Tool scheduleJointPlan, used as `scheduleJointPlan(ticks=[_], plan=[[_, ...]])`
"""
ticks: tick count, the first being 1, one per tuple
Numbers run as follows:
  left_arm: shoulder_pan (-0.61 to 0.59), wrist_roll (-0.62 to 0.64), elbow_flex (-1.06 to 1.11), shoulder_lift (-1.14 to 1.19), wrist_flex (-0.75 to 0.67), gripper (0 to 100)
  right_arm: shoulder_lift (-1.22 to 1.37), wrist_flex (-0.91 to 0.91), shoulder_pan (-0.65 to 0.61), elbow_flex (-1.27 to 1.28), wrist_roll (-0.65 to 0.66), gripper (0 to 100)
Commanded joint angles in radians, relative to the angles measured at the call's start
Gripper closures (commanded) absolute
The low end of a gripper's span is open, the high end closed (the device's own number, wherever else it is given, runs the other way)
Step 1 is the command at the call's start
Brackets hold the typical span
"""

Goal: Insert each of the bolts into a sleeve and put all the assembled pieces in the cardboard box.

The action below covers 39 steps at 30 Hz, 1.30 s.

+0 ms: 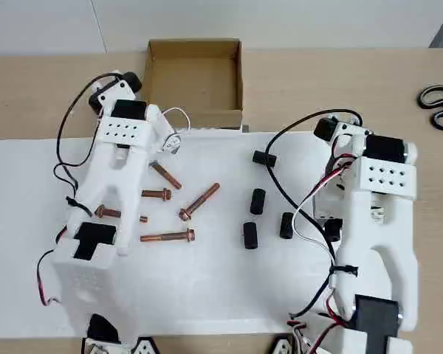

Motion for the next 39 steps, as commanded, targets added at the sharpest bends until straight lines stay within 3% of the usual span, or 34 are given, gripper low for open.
scheduleJointPlan(ticks=[1, 7, 16, 22, 28, 39], plan=[[-0.009, 0.008, -0.033, -0.009, -0.012, 86, -0.031, -0.008, 0.008, -0.003, -0.003, 99.5], [-0.011, 0.017, -0.033, -0.009, -0.021, 94, -0.031, -0.008, 0.008, -0.003, -0.005, 99.5], [-0.025, 0.017, -0.039, 0.069, 0.011, 94, -0.031, -0.008, 0.008, -0.003, -0.005, 99.5], [-0.026, 0.021, -0.038, 0.078, 0.037, 82, -0.038, -0.039, 0.008, 0.069, -0.005, 99.5], [-0.028, 0.021, -0.033, 0.083, 0.003, 82, -0.041, -0.079, 0.008, 0.143, -0.005, 99.5], [-0.075, 0.017, -0.039, 0.213, -0.057, 95, -0.042, -0.099, 0.007, 0.137, -0.003, 99.5]])
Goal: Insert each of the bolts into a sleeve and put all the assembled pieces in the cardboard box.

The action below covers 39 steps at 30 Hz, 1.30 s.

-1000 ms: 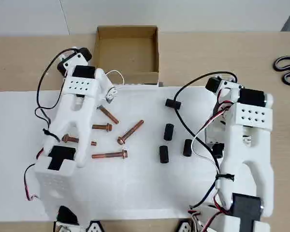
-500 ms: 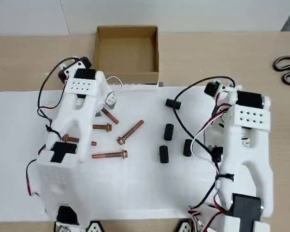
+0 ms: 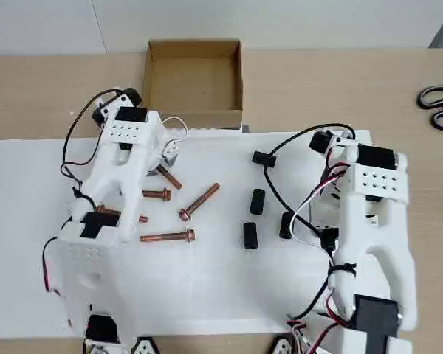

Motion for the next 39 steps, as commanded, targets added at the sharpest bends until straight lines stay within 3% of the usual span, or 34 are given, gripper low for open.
scheduleJointPlan(ticks=[1, 10, 19, 22, 26, 33, 39], plan=[[-0.031, 0.0, 0.002, 0.018, -0.008, 96, -0.041, -0.008, 0.005, -0.008, -0.003, 99.5], [-0.032, 0.0, -0.073, 0.017, 0.014, 99, -0.041, -0.008, 0.007, -0.008, -0.003, 99.5], [-0.025, -0.008, -0.427, 0.015, 0.305, 99, -0.041, 0.116, 0.002, -0.203, -0.005, 99.5], [-0.014, -0.069, -0.582, 0.015, 0.393, 99, -0.044, 0.122, 0.004, -0.262, -0.005, 99.5], [0.0, -0.132, -0.691, -0.005, 0.407, 99, -0.15, 0.127, 0.008, -0.273, -0.003, 99.5], [0.083, -0.307, -0.661, -0.292, 0.407, 99, -0.51, 0.12, 0.004, -0.272, -0.009, 99.6], [0.212, -0.407, -0.352, -0.64, 0.407, 99, -0.799, 0.116, 0.004, -0.132, -0.005, 99.6]])
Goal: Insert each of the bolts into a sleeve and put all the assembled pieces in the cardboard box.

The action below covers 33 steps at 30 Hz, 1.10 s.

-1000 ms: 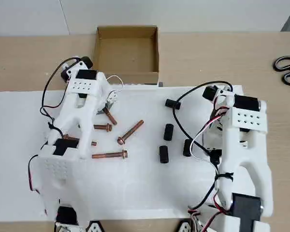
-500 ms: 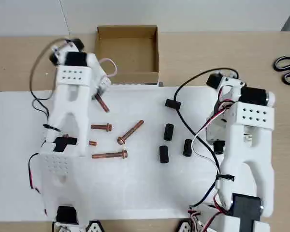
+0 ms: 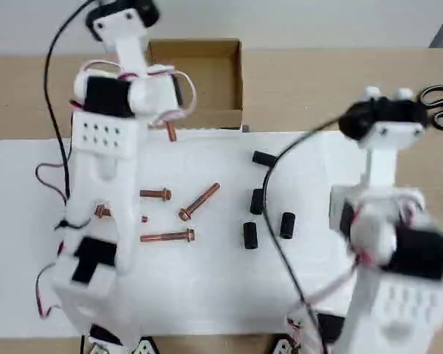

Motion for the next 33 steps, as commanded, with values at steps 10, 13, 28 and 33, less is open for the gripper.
scheduleJointPlan(ticks=[10, 13, 28, 33], plan=[[0.069, 0.032, 0.792, -0.732, -0.161, 99, -0.619, -0.255, -0.007, 0.5, -0.009, 99.6], [0.063, 0.054, 0.993, -0.855, -0.293, 99, -0.768, -0.334, -0.087, 0.651, -0.005, 99.6], [0.071, 0.08, 1.771, -1.456, -0.91, 99, -0.946, -0.665, -0.522, 1.073, -0.012, 99.6], [0.072, 0.08, 1.91, -1.636, -1.02, 99, -0.944, -0.713, -0.67, 1.094, -0.011, 99.6]])
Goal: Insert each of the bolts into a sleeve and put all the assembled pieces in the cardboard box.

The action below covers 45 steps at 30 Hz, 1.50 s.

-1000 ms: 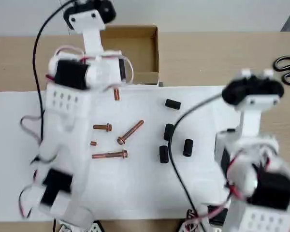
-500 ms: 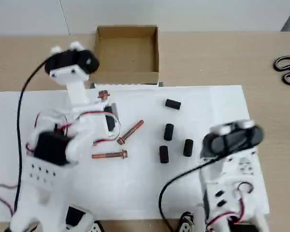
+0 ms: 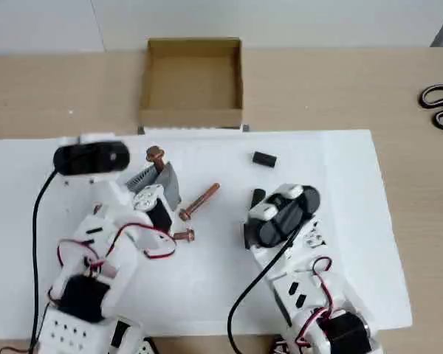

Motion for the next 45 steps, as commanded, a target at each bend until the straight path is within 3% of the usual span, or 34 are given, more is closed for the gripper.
scheduleJointPlan(ticks=[1, 12, 23, 45], plan=[[0.003, 0.008, 0.068, -0.133, -0.097, 99, -0.01, -0.041, -0.099, 0.005, -0.011, 99.6], [0.18, 0.008, 0.289, -0.471, -0.129, 99, -0.012, -0.042, -0.234, 0.08, -0.04, 99.6], [0.252, 0.008, 0.295, -0.474, -0.129, 99, -0.002, -0.143, -0.252, 0.083, -0.069, 99.6], [0.255, 0.009, 0.298, -0.471, -0.129, 99, -0.008, -0.168, -0.262, 0.114, -0.075, 99.6]])
